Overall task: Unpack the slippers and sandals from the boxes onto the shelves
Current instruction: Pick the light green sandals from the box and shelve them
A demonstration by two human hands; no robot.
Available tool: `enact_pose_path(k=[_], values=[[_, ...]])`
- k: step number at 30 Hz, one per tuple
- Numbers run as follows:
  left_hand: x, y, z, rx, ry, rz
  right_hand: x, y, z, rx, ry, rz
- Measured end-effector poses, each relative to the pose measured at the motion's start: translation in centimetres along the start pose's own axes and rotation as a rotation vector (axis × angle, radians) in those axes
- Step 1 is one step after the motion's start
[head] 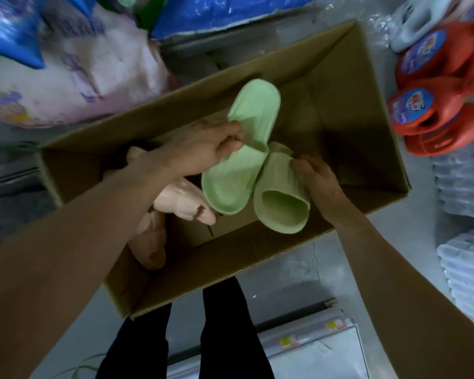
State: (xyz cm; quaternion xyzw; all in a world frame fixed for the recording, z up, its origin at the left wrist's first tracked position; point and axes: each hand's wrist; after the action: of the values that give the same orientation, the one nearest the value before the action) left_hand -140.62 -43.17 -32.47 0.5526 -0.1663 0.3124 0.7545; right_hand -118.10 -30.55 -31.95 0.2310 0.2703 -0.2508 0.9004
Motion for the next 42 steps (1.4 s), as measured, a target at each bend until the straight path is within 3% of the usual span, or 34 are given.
enact_pose_path(k=[4,6,9,13,16,25,29,36,42], values=[[0.2,-0.2,4.2,-0.157,0.193,0.135,-0.7,-1.3,0.8,-0.116,-0.025,-0.015],[-0.2,-1.7,6.2,-0.211,0.292,0.195,-0.3,-2.6,0.7,-0.213,0.024,0.154],[-0.2,-4.1,8.6,-0.180,0.479,0.285,1.2,-3.9,0.4,-0.245,0.044,0.380],[0.3,-6.8,10.6,-0.093,0.750,0.455,2.1,-4.3,1.0,-0.185,-0.033,0.345],[0.2,-8.2,11.9,-0.093,0.802,0.655,2.0,-4.0,1.6,-0.211,-0.055,0.381],[1.5,-5.5,14.0,-0.038,0.780,0.889,-0.8,-2.0,4.8,-0.319,-0.045,0.151],[2.7,-3.0,15.9,0.062,0.727,1.056,-3.0,-1.2,7.6,-0.319,0.057,0.109],[4.9,2.2,23.1,0.253,0.586,1.003,-7.6,-2.1,15.1,-0.280,0.218,0.088],[5.0,6.3,34.0,0.430,0.447,1.040,-11.6,-8.1,22.8,-0.329,0.446,0.120]])
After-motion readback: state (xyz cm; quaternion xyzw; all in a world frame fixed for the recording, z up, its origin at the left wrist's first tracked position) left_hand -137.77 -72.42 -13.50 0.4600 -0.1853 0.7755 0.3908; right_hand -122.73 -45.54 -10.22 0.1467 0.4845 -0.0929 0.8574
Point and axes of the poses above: each hand's wrist, its own z-axis away from the middle knuckle, its own y-axis out of the back of the hand, x = y × z, and after that the axes turned 11 degrees about -z, right-handed
